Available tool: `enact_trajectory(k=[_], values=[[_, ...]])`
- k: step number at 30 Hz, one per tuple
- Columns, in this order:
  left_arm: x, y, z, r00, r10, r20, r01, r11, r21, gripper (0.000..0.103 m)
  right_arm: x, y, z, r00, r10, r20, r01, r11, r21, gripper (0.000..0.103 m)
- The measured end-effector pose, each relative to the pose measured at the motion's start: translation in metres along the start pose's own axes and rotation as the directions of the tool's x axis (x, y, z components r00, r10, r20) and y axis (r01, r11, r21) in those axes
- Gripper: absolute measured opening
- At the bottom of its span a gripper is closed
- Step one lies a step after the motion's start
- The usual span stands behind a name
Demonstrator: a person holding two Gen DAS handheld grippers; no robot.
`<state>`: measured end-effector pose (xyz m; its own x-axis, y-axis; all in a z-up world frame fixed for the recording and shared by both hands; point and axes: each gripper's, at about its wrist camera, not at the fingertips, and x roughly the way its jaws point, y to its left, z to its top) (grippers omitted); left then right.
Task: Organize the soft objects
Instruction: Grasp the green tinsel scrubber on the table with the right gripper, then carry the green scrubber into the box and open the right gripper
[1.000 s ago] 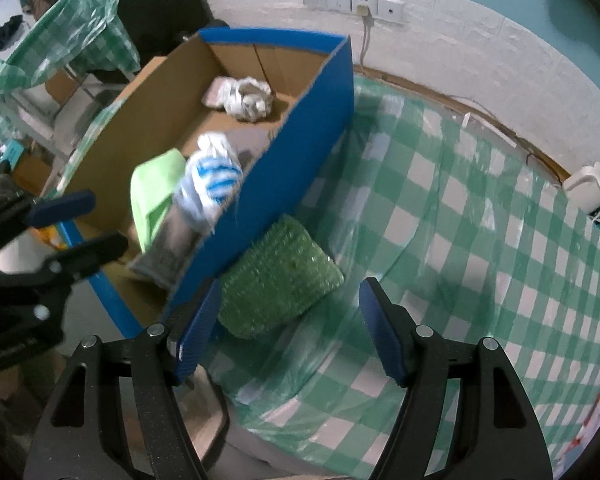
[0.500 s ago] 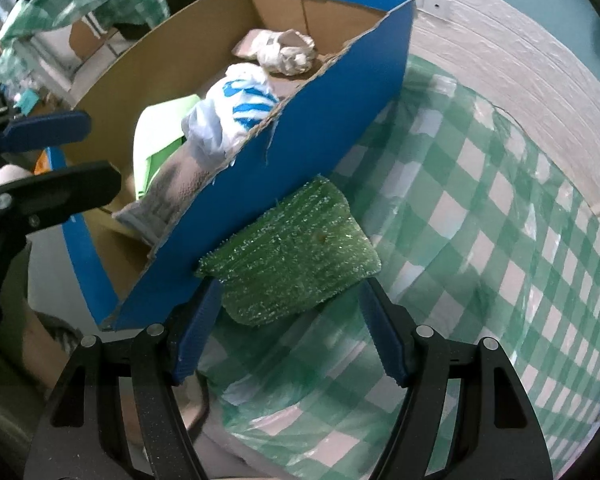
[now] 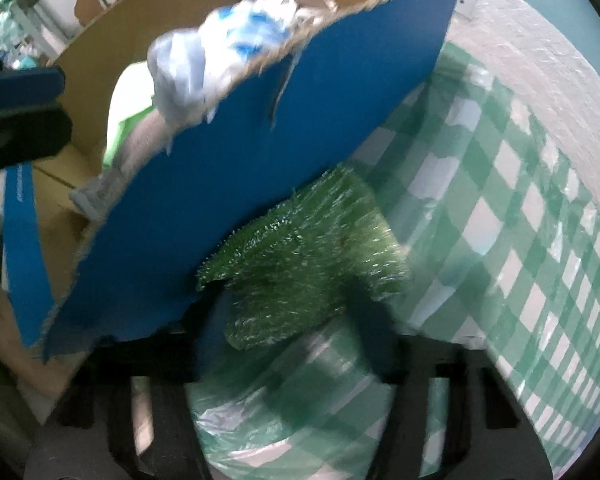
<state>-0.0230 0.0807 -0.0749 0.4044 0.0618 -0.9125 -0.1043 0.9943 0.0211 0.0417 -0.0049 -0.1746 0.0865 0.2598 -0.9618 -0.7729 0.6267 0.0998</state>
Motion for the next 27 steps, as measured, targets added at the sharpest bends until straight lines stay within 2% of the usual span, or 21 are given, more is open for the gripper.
enact_trajectory(k=[2,4,6,17,21,25,27], values=[[0.003,0.002,0.000,1.000,-0.001,-0.006,0.001,1.000,-0.002,0.045,0.007,0.004,-0.001,0.999,-0.044,-0.019,0.043,0.999,-0.016,0.029],[0.004,0.005,0.000,1.000,-0.003,-0.010,0.003,1.000,-0.010,0.045,0.007,0.004,-0.001,0.998,-0.052,-0.019,0.052,0.998,-0.024,0.025],[0.004,0.007,0.001,1.000,-0.004,-0.008,0.004,1.000,-0.018,0.045,0.004,0.000,-0.001,0.998,-0.059,-0.016,0.059,0.998,-0.005,0.010],[-0.001,0.010,0.001,1.000,-0.003,0.004,0.003,1.000,-0.024,0.044,-0.021,-0.012,-0.004,0.997,-0.063,0.034,0.061,0.996,0.064,0.009],[-0.002,0.007,0.000,1.000,0.000,0.008,0.000,1.000,-0.014,0.042,-0.040,-0.016,-0.008,0.996,-0.066,0.064,0.061,0.995,0.085,0.009],[-0.004,0.004,0.000,1.000,0.006,0.010,-0.006,1.000,-0.007,0.032,-0.056,-0.015,-0.004,0.993,-0.070,0.090,0.060,0.993,0.104,0.009],[-0.005,0.003,0.000,1.000,0.008,0.011,-0.008,1.000,-0.002,0.024,-0.065,-0.012,-0.003,0.992,-0.074,0.106,0.063,0.992,0.110,0.009]])
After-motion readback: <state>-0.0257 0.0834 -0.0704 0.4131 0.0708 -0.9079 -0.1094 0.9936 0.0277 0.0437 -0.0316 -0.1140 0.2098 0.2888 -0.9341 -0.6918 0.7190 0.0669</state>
